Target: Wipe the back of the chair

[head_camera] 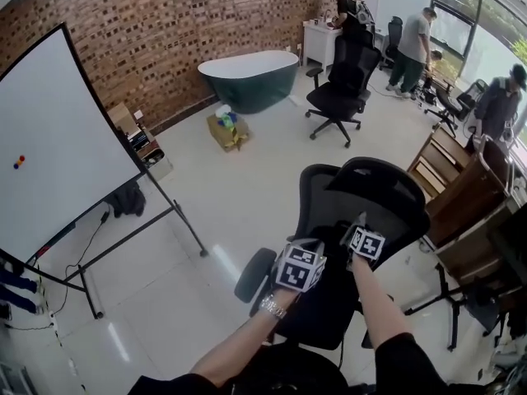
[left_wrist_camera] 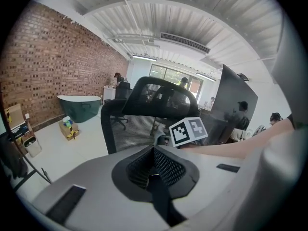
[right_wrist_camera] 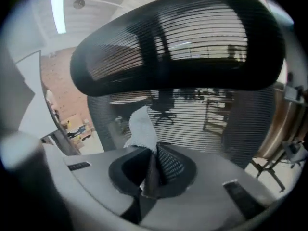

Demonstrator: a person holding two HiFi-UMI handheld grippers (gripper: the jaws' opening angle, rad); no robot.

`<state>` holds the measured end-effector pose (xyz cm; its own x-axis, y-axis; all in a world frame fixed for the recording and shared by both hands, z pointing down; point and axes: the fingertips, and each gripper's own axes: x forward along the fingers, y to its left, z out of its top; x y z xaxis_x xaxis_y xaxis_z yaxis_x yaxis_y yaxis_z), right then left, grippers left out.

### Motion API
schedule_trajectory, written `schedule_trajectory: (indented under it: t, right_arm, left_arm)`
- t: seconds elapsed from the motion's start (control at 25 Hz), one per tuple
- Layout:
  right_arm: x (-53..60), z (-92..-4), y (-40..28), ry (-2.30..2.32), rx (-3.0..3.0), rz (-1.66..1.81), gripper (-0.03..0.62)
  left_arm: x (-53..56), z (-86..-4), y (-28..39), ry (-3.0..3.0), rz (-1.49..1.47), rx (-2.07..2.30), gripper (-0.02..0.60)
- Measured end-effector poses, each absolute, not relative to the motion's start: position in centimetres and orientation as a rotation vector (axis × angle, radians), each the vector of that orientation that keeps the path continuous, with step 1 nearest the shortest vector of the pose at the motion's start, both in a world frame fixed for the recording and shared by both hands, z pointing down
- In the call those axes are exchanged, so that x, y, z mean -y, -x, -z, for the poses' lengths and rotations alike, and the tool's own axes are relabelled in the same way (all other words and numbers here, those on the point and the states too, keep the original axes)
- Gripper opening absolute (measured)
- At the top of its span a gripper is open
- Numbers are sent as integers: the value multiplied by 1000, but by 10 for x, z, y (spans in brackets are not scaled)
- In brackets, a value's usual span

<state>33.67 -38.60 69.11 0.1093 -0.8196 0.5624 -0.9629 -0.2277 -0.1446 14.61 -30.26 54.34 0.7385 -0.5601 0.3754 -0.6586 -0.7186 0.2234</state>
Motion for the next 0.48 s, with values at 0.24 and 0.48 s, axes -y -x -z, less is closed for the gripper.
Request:
schedule_trajectory:
  t: [0.24,0.48]
  right_arm:
    - [459,-705,-234,-1890,1893,-840,17]
    - [460,-718,-257,-1904,1776,-925,16]
  left_arm:
    - [311,-546,-108,-2551,-480,1053,2]
    - [315,-547,-83,-2518,-488,1122,2]
